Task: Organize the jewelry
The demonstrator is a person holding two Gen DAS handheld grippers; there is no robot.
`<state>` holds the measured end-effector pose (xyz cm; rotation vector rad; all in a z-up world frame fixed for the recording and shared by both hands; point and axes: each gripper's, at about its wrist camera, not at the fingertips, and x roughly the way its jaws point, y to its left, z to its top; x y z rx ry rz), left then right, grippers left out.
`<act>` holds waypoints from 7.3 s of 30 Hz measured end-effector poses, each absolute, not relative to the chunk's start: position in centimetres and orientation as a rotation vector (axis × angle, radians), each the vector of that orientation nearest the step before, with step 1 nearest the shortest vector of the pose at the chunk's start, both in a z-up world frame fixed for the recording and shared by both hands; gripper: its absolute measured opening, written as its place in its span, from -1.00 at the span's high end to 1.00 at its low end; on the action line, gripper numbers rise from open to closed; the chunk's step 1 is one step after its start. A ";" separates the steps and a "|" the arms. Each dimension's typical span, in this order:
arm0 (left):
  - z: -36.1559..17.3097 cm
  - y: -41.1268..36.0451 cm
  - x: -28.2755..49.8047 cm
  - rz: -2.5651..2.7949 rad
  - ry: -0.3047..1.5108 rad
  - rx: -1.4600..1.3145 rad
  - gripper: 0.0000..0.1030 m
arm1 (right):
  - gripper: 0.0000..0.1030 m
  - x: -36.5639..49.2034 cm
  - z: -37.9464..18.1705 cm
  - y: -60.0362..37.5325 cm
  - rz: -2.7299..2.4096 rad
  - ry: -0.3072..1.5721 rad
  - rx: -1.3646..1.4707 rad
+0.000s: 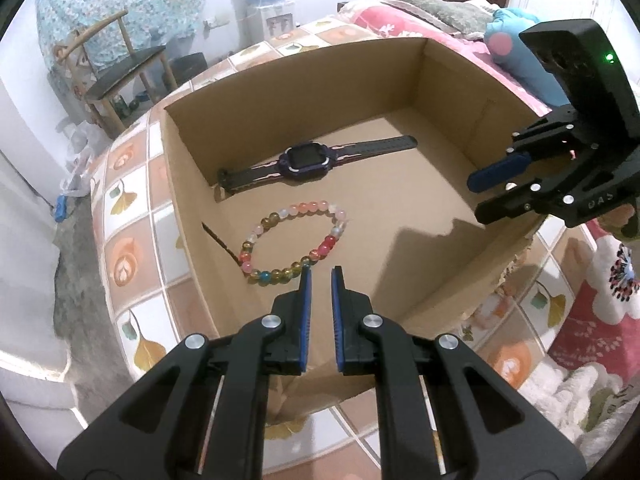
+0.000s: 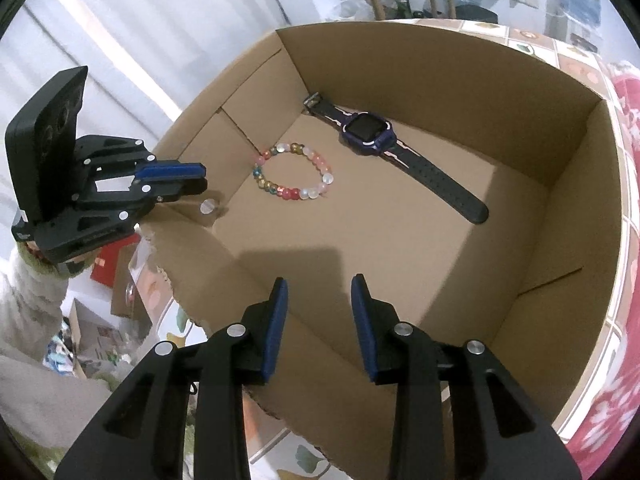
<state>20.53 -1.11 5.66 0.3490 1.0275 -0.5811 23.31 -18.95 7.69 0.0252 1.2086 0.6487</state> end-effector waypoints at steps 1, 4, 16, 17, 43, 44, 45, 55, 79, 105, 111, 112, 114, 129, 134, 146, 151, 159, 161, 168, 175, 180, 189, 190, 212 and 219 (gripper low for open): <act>5.8 -1.2 20.4 -0.587 1.031 0.341 0.83 | 0.36 23.3 7.7 -18.9 0.657 1.206 0.020; 5.9 -1.0 19.8 -0.590 1.034 0.324 0.83 | 0.35 23.1 7.8 -18.8 0.670 1.203 0.002; 7.4 0.5 17.0 -0.581 0.884 0.240 0.19 | 0.24 22.8 8.8 -19.9 0.630 1.069 -0.040; 8.1 0.5 15.9 -0.580 0.820 0.252 0.10 | 0.19 22.3 9.5 -20.4 0.611 1.028 -0.017; -0.4 -7.3 9.7 -0.682 0.892 0.199 0.47 | 0.38 11.1 3.0 -23.5 0.356 0.927 0.297; -0.4 -7.5 10.0 -0.674 0.891 0.208 0.47 | 0.39 11.1 3.0 -23.6 0.352 0.928 0.292; -0.6 -7.8 10.2 -0.666 0.893 0.224 0.47 | 0.40 11.1 2.8 -23.7 0.346 0.934 0.287; -1.7 -10.3 10.9 -0.633 0.918 0.351 0.55 | 0.67 11.5 0.7 -22.1 0.373 1.004 0.286; 1.3 -11.4 8.0 -0.698 0.757 0.349 0.84 | 0.92 9.9 1.9 -23.2 0.389 0.927 0.354; -1.0 1.8 9.5 -0.467 0.884 0.102 0.62 | 0.50 9.2 2.2 -19.1 0.365 1.001 0.227; -0.1 2.3 8.9 -0.472 0.810 0.100 0.38 | 0.50 9.4 2.3 -17.7 0.306 1.007 0.187; 0.0 2.1 8.9 -0.477 0.807 0.096 0.38 | 0.50 9.5 2.3 -17.6 0.301 1.009 0.181; 0.1 1.9 8.9 -0.486 0.801 0.092 0.38 | 0.50 9.6 2.1 -16.9 0.281 1.016 0.158; 0.1 -2.0 7.3 -0.631 0.800 0.086 0.38 | 0.79 10.5 2.0 -13.1 0.209 0.988 -0.013; 0.0 -2.9 7.0 -0.655 0.794 0.110 0.38 | 0.92 10.5 1.9 -13.6 0.226 0.991 -0.003; -1.1 -5.8 9.6 -0.627 0.858 0.156 0.61 | 0.92 11.1 1.5 -15.1 0.242 0.980 0.046; -1.7 -7.4 10.1 -0.592 0.869 0.236 0.70 | 0.92 11.8 1.1 -15.3 0.258 0.970 0.077; -2.2 -8.7 9.8 -0.583 0.903 0.325 0.70 | 0.92 12.2 0.8 -16.0 0.286 0.954 0.112; -2.1 -8.9 9.8 -0.581 0.913 0.331 0.70 | 0.92 12.2 0.6 -16.1 0.289 0.950 0.116; -1.9 -8.7 10.8 -0.565 0.983 0.279 0.72 | 0.92 12.2 0.3 -16.7 0.295 0.942 0.129; -1.7 -8.5 12.2 -0.539 1.025 0.273 0.91 | 0.92 11.1 0.7 -17.3 0.299 0.935 0.141; -1.7 -9.1 12.1 -0.526 1.021 0.314 0.90 | 0.92 10.9 0.8 -17.4 0.303 0.932 0.145; -1.7 -9.3 11.6 -0.538 1.004 0.320 0.92 | 0.92 10.8 0.8 -17.8 0.312 0.926 0.158; -1.8 -9.3 11.6 -0.539 1.002 0.319 0.92 | 0.92 10.8 0.8 -17.8 0.313 0.925 0.158; 2.0 -6.5 8.7 -0.586 0.880 0.278 0.92 | 0.92 9.7 3.2 -18.4 0.342 0.860 0.203; 6.7 -5.7 7.9 -0.650 0.760 0.214 0.92 | 0.92 8.9 8.1 -18.8 0.390 0.751 0.194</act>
